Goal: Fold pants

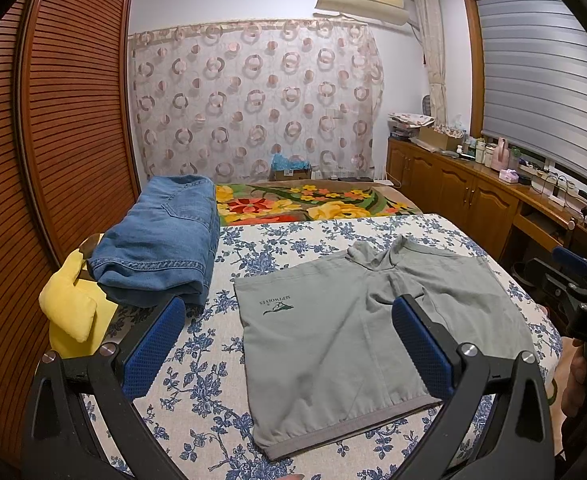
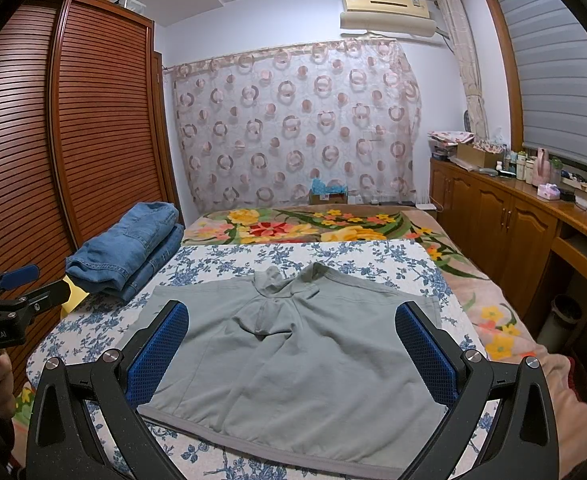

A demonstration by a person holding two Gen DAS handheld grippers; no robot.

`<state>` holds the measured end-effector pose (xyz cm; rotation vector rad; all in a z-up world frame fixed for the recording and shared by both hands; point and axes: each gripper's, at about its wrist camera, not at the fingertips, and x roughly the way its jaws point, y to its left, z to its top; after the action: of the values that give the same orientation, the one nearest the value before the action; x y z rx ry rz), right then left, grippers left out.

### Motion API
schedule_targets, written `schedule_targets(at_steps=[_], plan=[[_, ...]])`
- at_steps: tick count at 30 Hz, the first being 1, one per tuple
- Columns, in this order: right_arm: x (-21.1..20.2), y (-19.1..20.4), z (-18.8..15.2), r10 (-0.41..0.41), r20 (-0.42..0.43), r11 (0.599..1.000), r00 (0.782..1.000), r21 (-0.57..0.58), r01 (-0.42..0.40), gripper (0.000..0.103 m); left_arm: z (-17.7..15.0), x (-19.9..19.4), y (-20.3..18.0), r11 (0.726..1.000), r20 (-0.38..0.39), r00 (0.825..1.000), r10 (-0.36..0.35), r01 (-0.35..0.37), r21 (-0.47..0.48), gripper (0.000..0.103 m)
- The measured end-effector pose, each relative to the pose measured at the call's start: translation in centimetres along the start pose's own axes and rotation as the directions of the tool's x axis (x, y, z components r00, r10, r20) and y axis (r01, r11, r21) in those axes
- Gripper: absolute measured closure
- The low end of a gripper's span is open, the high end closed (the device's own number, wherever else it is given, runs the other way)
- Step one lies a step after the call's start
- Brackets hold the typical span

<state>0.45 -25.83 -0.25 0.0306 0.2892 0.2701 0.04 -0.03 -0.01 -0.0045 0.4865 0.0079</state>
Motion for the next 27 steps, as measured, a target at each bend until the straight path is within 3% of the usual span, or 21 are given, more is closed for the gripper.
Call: schedule_targets(at_steps=[27], plan=[[-0.01,-0.01,-0.13,-0.003,0.0,1.0,1.0,0.003,0.003,0.0,0.71,-0.43,-0.23,1.0,0.007,1.0,-0.001,0.001,0.001,0.0]])
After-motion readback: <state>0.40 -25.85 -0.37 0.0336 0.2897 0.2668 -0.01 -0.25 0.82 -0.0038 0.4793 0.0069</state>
